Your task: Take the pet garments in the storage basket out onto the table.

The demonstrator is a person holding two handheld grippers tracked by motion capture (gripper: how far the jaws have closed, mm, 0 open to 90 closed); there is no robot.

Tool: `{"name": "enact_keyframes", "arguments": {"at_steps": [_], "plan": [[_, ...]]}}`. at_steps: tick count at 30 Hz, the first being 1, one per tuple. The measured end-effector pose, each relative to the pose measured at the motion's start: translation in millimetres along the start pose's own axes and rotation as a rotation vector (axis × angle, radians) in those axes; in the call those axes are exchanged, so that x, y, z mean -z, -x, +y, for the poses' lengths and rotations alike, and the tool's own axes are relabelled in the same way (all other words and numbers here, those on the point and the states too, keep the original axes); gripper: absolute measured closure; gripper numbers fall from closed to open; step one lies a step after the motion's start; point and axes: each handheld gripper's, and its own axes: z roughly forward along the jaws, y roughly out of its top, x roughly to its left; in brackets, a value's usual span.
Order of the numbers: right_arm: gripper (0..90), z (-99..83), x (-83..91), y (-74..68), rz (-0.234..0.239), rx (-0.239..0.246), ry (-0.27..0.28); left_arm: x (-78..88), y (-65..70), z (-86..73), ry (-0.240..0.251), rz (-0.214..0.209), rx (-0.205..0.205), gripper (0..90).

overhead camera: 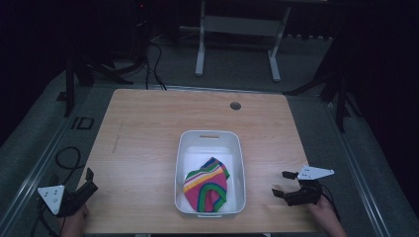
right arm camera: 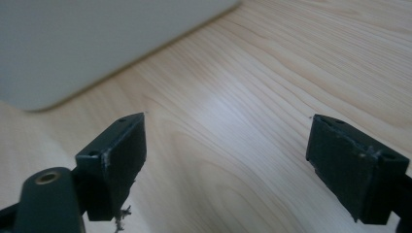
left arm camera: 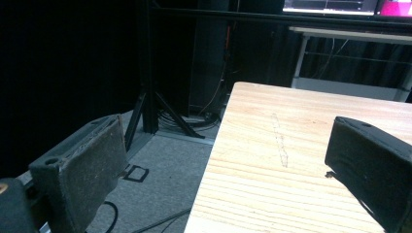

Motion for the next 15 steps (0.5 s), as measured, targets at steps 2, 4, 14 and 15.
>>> {"name": "enact_keyframes", "arguments": {"at_steps": [2,4,14,15], "plan": [[13.6,6.8,-2.4,-3.8,0.012,-0.004,-0.01,0.4,0.4,-0.2,0.005,-0.002,-0.004,1.8],[13.6,14.5,-2.4,-7.7,0.048,-0.011,-0.014,0.6,0.5,-0.3,0.005,-0.004,-0.005,1.9],[13.8,69.1,2.3,-32.6,0.151,0.082,0.004,0.2,0.0,-0.1,0.003,-0.005,-0.001,1.9],[13.8,76.4,2.0,-34.8,0.166,0.086,0.001,0.2,0.0,-0.2,0.004,-0.005,-0.001,1.9]]}}
